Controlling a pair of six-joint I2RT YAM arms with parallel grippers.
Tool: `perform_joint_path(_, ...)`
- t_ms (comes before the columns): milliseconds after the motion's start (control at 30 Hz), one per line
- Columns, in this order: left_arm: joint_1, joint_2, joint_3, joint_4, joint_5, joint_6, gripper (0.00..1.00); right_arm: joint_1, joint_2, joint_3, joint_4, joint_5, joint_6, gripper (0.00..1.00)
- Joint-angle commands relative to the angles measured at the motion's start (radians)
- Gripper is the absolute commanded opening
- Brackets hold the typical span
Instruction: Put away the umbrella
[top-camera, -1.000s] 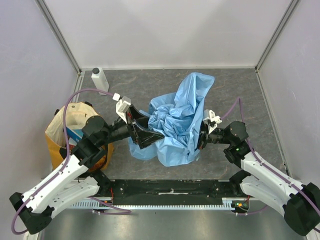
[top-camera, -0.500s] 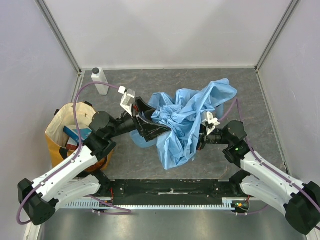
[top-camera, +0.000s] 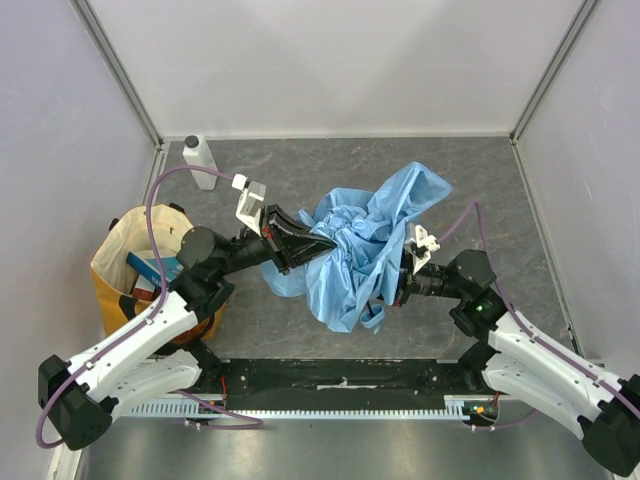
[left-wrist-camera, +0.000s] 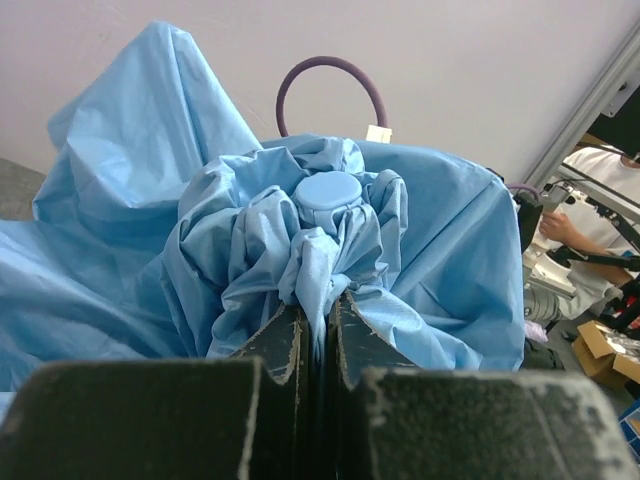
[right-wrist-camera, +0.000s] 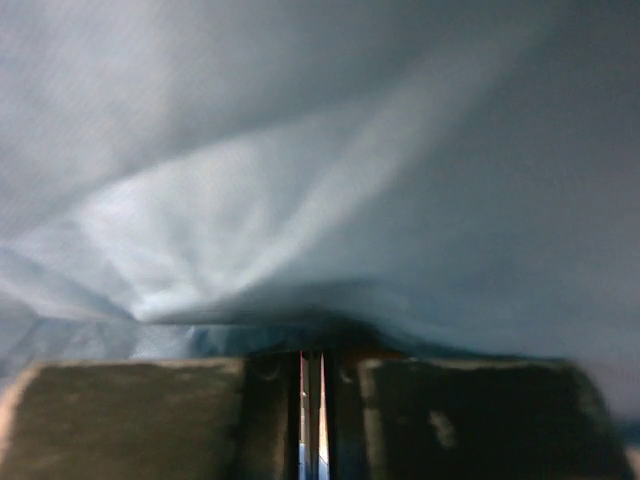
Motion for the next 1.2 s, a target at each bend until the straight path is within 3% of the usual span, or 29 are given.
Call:
perform_joint_path(0, -0.003, -0.034, -0.039, 0.161, 0.013, 0.025, 0.02, 0.021, -0.094, -0.023, -0.071, 0.222, 0.089, 0.20)
perform_joint_path(33, -0.001, -0.037, -0.038, 0.150, -0.004, 0.034, 0.02, 0.021, -0.117, -0.022, -0.138, 0.273, 0.085, 0.37)
perform_joint_path(100, 0.006, -0.040, -0.017, 0.103, -0.027, 0.065, 0.02, 0.021, -0.172, -0.022, -0.252, 0.379, 0.098, 0.59)
perform_joint_path(167, 0.012, -0.051, 0.013, 0.051, -0.050, 0.108, 0.02, 0.021, -0.212, -0.016, -0.365, 0.495, 0.140, 0.71)
perform_joint_path(267, 0.026, -0.075, 0.039, -0.023, -0.102, 0.175, 0.02, 0.021, -0.250, 0.000, -0.545, 0.585, 0.222, 0.76)
perform_joint_path(467, 0.045, -0.121, 0.094, -0.170, -0.185, 0.263, 0.02, 0.021, -0.338, 0.116, -0.916, 0.746, 0.305, 0.76)
perform_joint_path(600, 0.042, -0.126, 0.083, -0.189, -0.182, 0.263, 0.02, 0.021, -0.320, 0.306, -1.051, 0.740, 0.228, 0.62)
perform_joint_path(733, 0.046, -0.124, 0.040, -0.180, -0.183, 0.238, 0.02, 0.021, -0.280, 0.455, -1.018, 0.536, 0.104, 0.47)
perform_joint_path(833, 0.046, -0.120, 0.008, -0.129, -0.164, 0.217, 0.02, 0.021, -0.211, 0.472, -0.944, 0.328, 0.072, 0.44)
perform_joint_path(900, 0.048, -0.106, 0.000, -0.103, -0.145, 0.196, 0.02, 0.021, -0.189, 0.460, -0.883, 0.228, 0.058, 0.47)
perform_joint_path(967, 0.046, -0.089, 0.008, -0.107, -0.128, 0.174, 0.02, 0.019, -0.195, 0.446, -0.825, 0.227, 0.033, 0.57)
perform_joint_path(1033, 0.046, -0.069, 0.010, -0.103, -0.093, 0.150, 0.02, 0.021, -0.194, 0.441, -0.783, 0.267, 0.013, 0.59)
perform_joint_path(1167, 0.046, -0.060, -0.035, -0.005, 0.007, 0.100, 0.02, 0.021, -0.114, 0.455, -0.703, 0.266, 0.033, 0.44)
